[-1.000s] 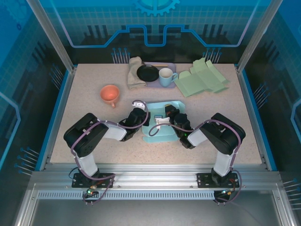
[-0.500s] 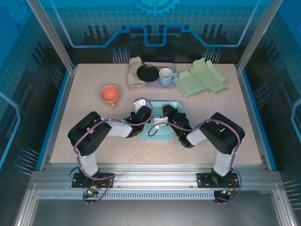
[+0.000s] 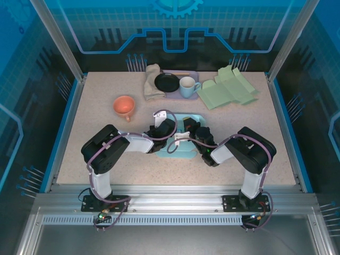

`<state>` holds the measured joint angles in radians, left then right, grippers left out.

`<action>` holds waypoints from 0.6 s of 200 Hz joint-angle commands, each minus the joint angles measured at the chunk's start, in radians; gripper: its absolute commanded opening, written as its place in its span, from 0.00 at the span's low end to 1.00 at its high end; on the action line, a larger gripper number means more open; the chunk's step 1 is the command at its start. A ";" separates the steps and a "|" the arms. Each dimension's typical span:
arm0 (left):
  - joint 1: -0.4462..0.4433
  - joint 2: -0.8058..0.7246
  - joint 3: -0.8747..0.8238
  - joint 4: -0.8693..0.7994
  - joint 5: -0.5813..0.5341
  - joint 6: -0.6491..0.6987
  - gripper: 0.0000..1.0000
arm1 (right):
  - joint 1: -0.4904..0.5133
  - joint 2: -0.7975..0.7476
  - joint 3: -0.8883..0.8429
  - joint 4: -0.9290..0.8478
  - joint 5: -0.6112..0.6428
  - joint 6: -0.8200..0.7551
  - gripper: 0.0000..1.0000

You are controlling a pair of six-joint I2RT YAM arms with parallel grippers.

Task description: Fold the paper box

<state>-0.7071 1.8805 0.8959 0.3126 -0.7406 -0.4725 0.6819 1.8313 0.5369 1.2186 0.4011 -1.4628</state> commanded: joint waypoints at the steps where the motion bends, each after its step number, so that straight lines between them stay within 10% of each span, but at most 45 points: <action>1: 0.057 0.020 -0.011 -0.151 -0.050 -0.041 0.10 | -0.011 0.022 -0.020 -0.057 0.090 0.033 0.00; 120: 0.057 -0.117 -0.148 0.045 0.220 0.107 0.50 | -0.012 0.024 -0.010 -0.085 0.083 0.048 0.00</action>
<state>-0.6617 1.8027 0.7883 0.3443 -0.5812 -0.4141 0.6819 1.8313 0.5369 1.2129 0.4202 -1.4517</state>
